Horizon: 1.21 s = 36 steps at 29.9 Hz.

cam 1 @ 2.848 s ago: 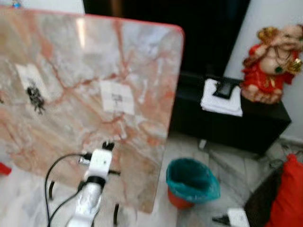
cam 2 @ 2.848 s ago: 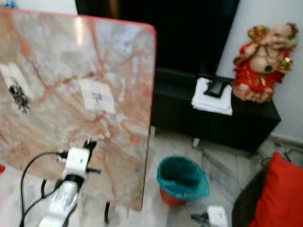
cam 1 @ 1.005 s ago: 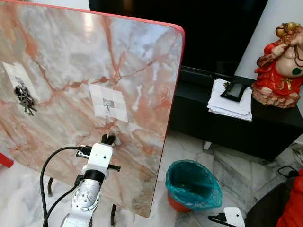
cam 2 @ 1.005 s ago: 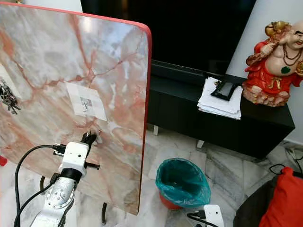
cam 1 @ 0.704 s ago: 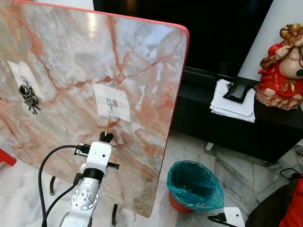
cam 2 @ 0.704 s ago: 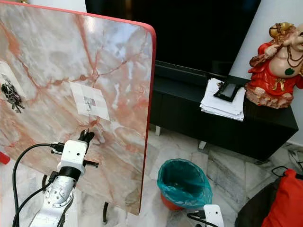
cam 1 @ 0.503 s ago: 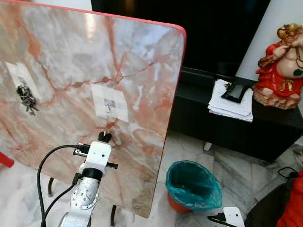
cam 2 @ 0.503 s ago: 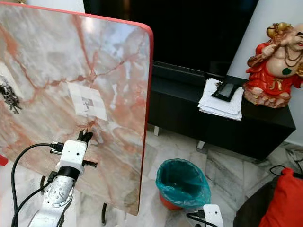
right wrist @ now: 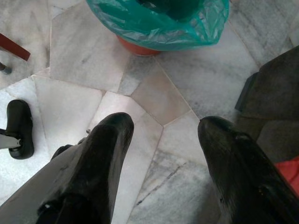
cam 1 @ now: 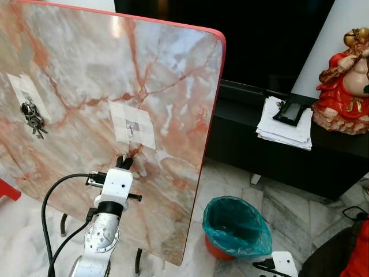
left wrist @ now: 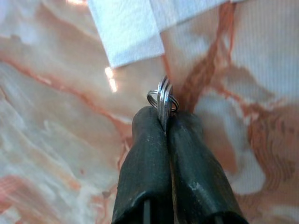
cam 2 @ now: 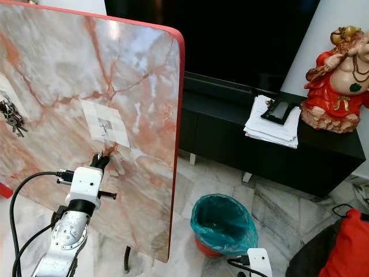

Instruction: Hang keys on a hook

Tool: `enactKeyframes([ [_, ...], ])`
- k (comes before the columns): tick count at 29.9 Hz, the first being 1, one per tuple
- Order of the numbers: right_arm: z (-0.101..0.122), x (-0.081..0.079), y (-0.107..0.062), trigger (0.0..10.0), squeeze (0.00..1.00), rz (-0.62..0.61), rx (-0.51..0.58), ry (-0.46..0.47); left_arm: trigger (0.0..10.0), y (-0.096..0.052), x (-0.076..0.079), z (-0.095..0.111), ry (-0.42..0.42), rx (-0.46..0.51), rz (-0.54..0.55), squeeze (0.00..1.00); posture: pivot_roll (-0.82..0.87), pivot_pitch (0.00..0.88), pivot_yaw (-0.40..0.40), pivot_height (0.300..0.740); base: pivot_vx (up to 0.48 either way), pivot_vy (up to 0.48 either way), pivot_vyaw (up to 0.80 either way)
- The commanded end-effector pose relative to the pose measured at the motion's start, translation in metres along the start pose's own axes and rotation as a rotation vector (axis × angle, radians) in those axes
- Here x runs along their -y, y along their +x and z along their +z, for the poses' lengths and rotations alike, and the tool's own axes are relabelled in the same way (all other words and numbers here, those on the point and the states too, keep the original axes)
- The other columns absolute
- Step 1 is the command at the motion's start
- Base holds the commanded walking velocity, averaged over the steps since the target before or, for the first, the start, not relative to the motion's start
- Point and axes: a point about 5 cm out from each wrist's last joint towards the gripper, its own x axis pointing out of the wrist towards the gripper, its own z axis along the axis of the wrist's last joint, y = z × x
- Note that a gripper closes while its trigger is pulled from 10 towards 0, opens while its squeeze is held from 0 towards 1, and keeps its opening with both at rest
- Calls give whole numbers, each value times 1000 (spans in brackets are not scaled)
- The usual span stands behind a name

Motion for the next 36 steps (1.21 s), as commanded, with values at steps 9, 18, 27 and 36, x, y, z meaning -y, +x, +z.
enactKeyframes([
  [9,-1,2,-1,10000,0,-2,-3,-3,10000,4,0,8,0,32,13,0,25,0,-90,740,0,-295,0],
  [18,-1,2,-1,10000,0,-2,-3,-2,10000,6,-3,12,14,46,33,0,24,0,-90,740,0,0,0],
  [27,-1,2,-1,10000,0,1,-5,-15,10000,9,-14,16,41,54,94,0,25,0,-90,740,0,0,0],
  [36,-1,2,-1,10000,0,0,-3,-14,10000,21,-16,28,87,93,43,0,26,0,-92,740,0,0,213],
])
